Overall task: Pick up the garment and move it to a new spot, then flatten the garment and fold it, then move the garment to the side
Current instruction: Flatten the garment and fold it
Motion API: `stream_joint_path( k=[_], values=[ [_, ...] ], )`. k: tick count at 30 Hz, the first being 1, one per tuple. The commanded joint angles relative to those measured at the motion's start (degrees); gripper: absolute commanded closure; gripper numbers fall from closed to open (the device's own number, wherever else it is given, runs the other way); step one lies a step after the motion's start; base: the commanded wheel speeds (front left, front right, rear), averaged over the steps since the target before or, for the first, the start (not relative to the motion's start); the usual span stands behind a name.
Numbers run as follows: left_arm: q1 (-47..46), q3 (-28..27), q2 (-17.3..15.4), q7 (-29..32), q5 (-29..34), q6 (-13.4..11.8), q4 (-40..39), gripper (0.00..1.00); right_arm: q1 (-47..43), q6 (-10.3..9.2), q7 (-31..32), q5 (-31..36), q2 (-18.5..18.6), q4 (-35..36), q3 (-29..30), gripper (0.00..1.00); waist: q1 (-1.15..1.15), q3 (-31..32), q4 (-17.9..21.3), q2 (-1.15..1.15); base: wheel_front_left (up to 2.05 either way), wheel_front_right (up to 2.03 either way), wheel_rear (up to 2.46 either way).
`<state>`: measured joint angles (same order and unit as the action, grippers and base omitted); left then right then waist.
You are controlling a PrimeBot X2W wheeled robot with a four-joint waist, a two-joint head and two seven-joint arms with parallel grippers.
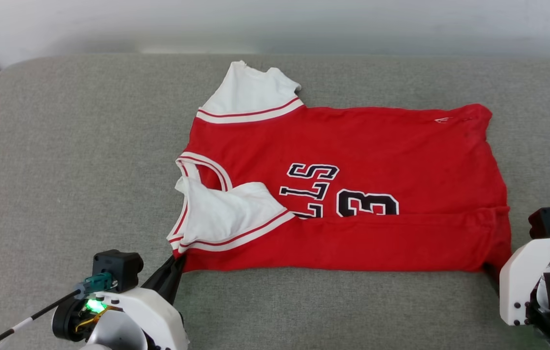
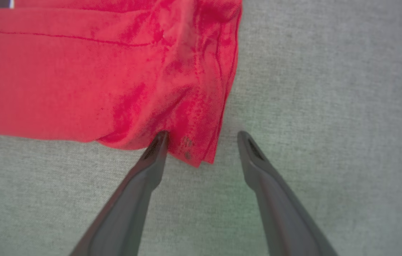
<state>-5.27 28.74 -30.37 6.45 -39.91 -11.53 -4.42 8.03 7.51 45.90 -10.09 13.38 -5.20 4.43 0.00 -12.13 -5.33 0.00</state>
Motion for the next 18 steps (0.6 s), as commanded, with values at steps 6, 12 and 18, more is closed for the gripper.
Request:
stream_joint_path(
  k=[6, 12, 18],
  values=[
    [-1.36, 0.60, -0.57, 0.46, 0.76, 0.72, -1.39, 1.00, 1.71, -0.03, -0.91, 0.33, -1.16, -4.53, 0.31, 0.00, 0.00, -2.84, -1.82, 0.00, 0.00, 0.00, 0.00],
    [-1.51, 1.21, -0.98, 1.00, 0.57, 1.42, 0.25, 1.00, 1.36, -0.02, -1.11, -1.27, -1.35, -7.75, -1.06, 1.00, 0.00, -3.28, -2.25, 0.00, 0.00, 0.00, 0.00],
    [0.10, 1.58, -1.86, 0.82, 0.79, 1.65, 2.29, 1.00, 0.58, -0.04, -2.47, -1.86, 0.99, -6.94, -0.79, 1.00, 0.00, -0.57, -1.73, 0.00, 0.00, 0.00, 0.00]
  ],
)
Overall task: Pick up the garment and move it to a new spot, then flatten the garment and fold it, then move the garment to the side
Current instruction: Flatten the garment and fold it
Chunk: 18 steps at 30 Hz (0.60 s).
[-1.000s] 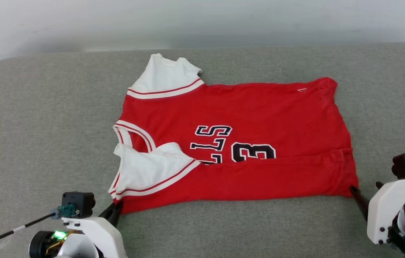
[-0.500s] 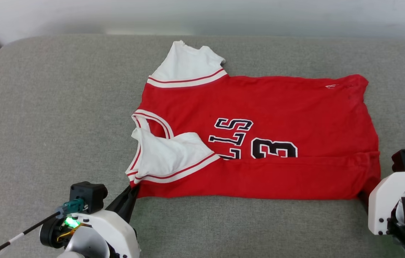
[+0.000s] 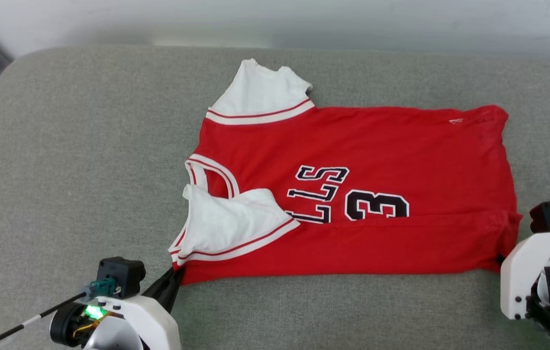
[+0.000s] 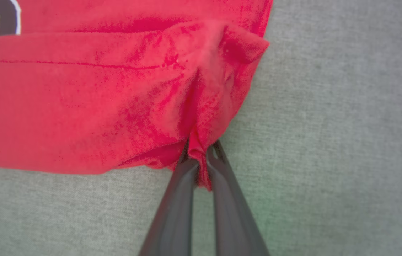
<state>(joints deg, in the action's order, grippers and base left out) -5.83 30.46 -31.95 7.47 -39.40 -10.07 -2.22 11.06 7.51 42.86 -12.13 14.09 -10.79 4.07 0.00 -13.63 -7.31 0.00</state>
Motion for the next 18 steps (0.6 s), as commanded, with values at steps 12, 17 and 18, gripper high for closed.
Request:
stream_joint_path(
  k=[12, 17, 18],
  values=[
    [8.75, -0.36, -3.73, -0.31, -1.20, -1.28, -2.23, 1.00, -12.89, -0.07, 4.82, -1.72, 3.59, 11.77, 2.13, 1.00, 0.00, 7.92, 1.57, 0.00, 0.00, 0.00, 0.00],
    [13.01, 0.22, -5.28, -0.23, -1.84, -1.75, -4.14, 1.00, -19.26, -0.07, 7.37, -2.44, 2.47, 15.87, 3.68, 1.00, 0.00, 8.62, 2.31, 0.00, 0.00, 0.00, 0.00],
    [13.68, 0.60, -5.44, -0.01, -1.60, -1.74, -4.16, 1.00, -20.07, -0.07, 7.43, -2.52, 2.16, 16.21, 3.93, 1.00, 0.00, 8.63, 2.41, 0.00, 0.00, 0.00, 0.00]
  ],
)
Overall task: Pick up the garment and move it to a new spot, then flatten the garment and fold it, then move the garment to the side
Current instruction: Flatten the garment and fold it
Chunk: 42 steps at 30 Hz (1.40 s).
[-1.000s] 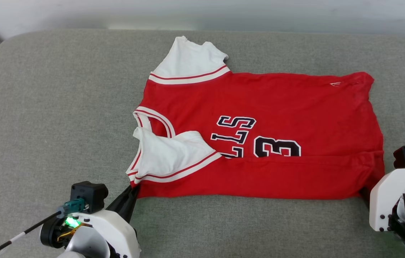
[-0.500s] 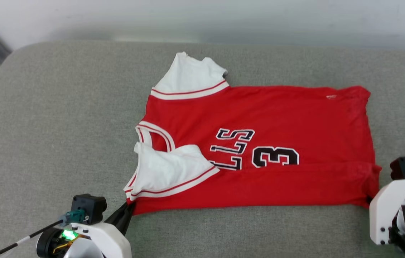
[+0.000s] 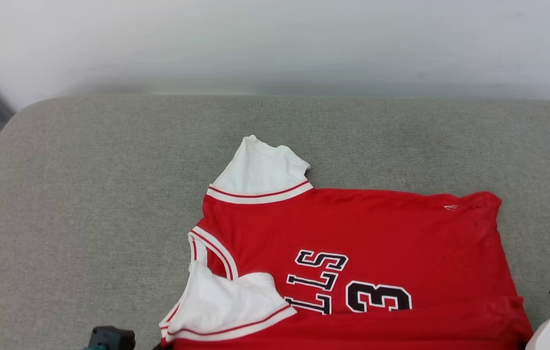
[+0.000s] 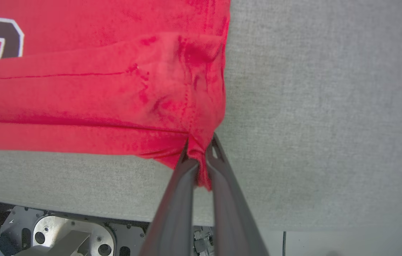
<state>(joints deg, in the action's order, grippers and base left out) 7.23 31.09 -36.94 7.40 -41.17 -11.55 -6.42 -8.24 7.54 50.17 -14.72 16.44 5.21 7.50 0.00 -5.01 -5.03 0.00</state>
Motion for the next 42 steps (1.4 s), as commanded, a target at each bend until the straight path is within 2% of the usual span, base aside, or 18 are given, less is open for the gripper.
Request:
stream_joint_path(
  k=[1, 6, 7, 8, 9, 10, 11, 18, 24, 26, 29, 37, 42],
  values=[
    [1.02, 0.46, -0.67, 0.39, 0.51, -0.33, 0.22, 1.00, -1.57, -0.10, 0.12, -0.01, -0.45, 0.35, 0.69, 1.00, 0.00, 0.03, 0.20, 0.00, 0.00, 0.00, 0.00],
    [1.66, 1.75, 0.33, 0.74, -0.04, 0.45, 2.35, 1.00, -3.46, -0.09, -0.61, 0.22, -1.57, -1.02, -0.05, 1.00, 0.00, 0.05, 0.44, 0.00, 0.00, 0.00, 0.00],
    [1.51, 2.15, 0.41, 0.82, 0.11, 0.77, 3.08, 1.00, -3.54, -0.09, -0.87, 0.35, -1.62, -1.43, -0.29, 0.91, 0.00, 0.07, 0.49, 0.00, 0.00, 0.00, 0.00],
    [1.27, 2.56, 0.49, 0.98, 0.32, 0.97, 3.80, 1.00, -3.46, -0.09, -1.22, 0.54, -1.65, -1.86, -0.46, 0.33, 0.00, 0.11, 0.53, 0.00, 0.00, 0.00, 0.00],
    [1.08, 2.82, 0.78, 1.03, 0.20, 1.29, 4.24, 0.84, -3.20, -0.09, -1.72, 0.74, -1.88, -2.33, -0.16, 0.00, 0.00, 0.16, 0.56, 0.00, 0.00, 0.00, 0.00],
    [0.85, 2.82, 1.17, 0.82, -0.13, 1.49, 4.52, 0.56, -2.91, -0.09, -2.12, 0.76, -2.02, -2.66, -0.19, 0.00, 0.00, 0.23, 0.54, 0.00, 0.00, 0.00, 0.00],
    [0.64, 2.81, 1.47, 0.61, -0.48, 1.77, 4.68, 0.00, -2.61, -0.09, -2.28, 0.48, -2.31, -2.90, -0.27, 0.00, 0.00, 0.37, 0.51, 0.00, 0.00, 0.00, 0.00],
    [-0.94, 1.88, 2.09, -3.06, 0.65, 2.08, 4.88, 0.00, -0.93, -0.08, -3.77, -0.82, -1.89, -1.89, -0.23, 0.00, 0.00, 1.65, 0.21, 0.00, 0.00, 0.00, 0.00],
    [-3.24, -2.31, 4.08, -14.47, 2.09, 2.44, 4.07, 0.00, 1.67, -0.07, -10.27, -3.40, -2.56, 1.94, -0.14, 0.00, 0.00, 2.93, 0.02, 0.00, 0.00, 0.00, 0.00],
    [-3.62, -3.60, 5.00, -18.63, 2.67, 2.42, 4.30, 0.00, 2.91, -0.09, -13.98, -4.13, -2.36, 3.31, 0.15, 0.00, 0.00, 3.27, 0.12, 0.00, 0.00, 0.00, 0.00],
    [-4.65, -6.20, 6.39, -21.58, 3.30, 2.83, 3.85, 0.00, 4.20, -0.07, -20.83, -4.41, -2.54, 4.59, -0.54, 0.00, 0.00, 3.47, 0.36, 0.00, 0.00, 0.00, 0.00],
    [-3.76, -15.26, 12.70, -22.68, 8.84, 4.73, -0.27, 0.00, 6.42, -0.07, -41.31, -2.68, -3.96, 5.99, -2.98, 0.00, 0.00, 3.29, 1.08, 0.00, 0.00, 0.00, 0.00],
    [-2.34, -19.68, 16.68, -22.70, 12.64, 8.07, -1.04, 0.00, 6.03, -0.07, -50.19, -1.32, -5.67, 5.77, -4.80, 0.00, 0.00, 2.81, 1.65, 0.00, 0.00, 0.00, 0.00]
  ],
)
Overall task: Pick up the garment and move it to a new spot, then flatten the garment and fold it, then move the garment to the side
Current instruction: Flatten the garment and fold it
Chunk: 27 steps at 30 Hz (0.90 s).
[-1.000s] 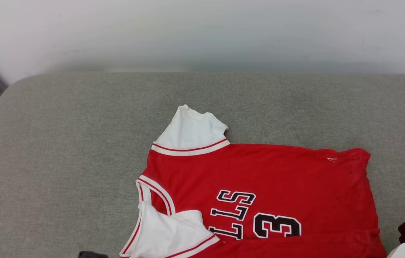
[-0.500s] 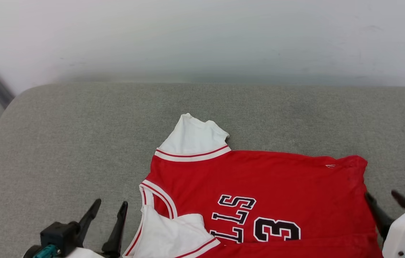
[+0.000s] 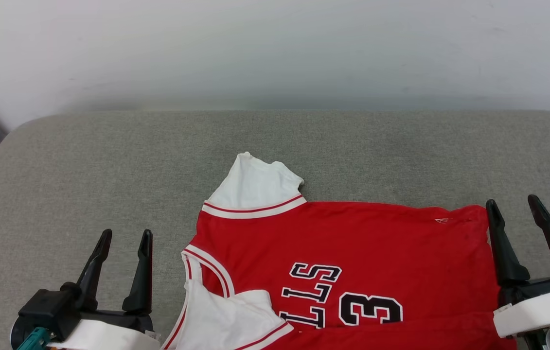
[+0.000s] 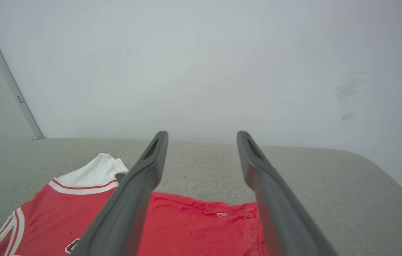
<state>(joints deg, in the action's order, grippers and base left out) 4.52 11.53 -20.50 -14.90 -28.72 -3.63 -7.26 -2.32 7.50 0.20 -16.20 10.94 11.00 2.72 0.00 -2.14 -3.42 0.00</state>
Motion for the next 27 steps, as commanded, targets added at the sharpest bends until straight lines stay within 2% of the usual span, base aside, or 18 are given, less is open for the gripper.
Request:
stream_joint_path(
  k=[1, 8, 13, 16, 19, 23, 27],
  values=[
    [0.55, -0.81, 1.01, -0.40, 0.75, 0.91, -0.21, 0.00, -0.13, -0.02, -1.48, 0.46, -0.44, -0.17, -0.30, 0.00, 0.00, -0.20, 0.13, 0.00, 0.00, 0.00, 0.00],
    [-0.45, -4.61, 5.04, -0.32, 3.11, 5.86, 1.39, 0.00, -0.04, -0.02, -5.94, 2.48, -2.53, -1.79, -1.37, 0.00, 0.00, -1.80, 1.15, 0.00, 0.00, 0.00, 0.00],
    [-3.57, -4.63, 4.03, -0.28, 4.36, 8.41, 3.17, 0.00, 1.49, -0.02, -6.08, 3.26, -2.95, -2.05, -1.54, 0.00, 0.00, -4.05, 2.64, 0.00, 0.00, 0.00, 0.00],
    [-7.20, -3.14, 1.76, 0.26, 4.27, 9.81, 3.45, 0.00, 2.54, -0.02, -5.80, 3.36, -3.10, -1.54, -1.57, 0.00, 0.00, -6.26, 3.94, 0.00, 0.00, 0.00, 0.00],
    [-12.10, -1.61, -1.49, 3.74, 2.54, 10.61, 3.35, 0.00, 3.66, -0.02, -5.72, 3.46, -3.49, -0.94, -1.47, 0.00, 0.00, -8.93, 5.44, 0.00, 0.00, 0.00, 0.00],
    [-20.60, 0.60, -6.95, 12.13, -1.40, 10.96, 3.93, 0.00, 5.06, -0.02, -6.47, 3.45, -4.11, -0.80, -1.52, 0.00, 0.00, -12.62, 7.69, 0.00, 0.00, 0.00, 0.00],
    [-29.39, 4.65, -14.97, 22.58, -4.86, 11.06, 4.63, 0.00, 6.82, -0.02, -7.94, 3.22, -5.35, -1.46, -1.67, 0.00, 0.00, -16.38, 10.31, 0.00, 0.00, 0.00, 0.00]
  ],
)
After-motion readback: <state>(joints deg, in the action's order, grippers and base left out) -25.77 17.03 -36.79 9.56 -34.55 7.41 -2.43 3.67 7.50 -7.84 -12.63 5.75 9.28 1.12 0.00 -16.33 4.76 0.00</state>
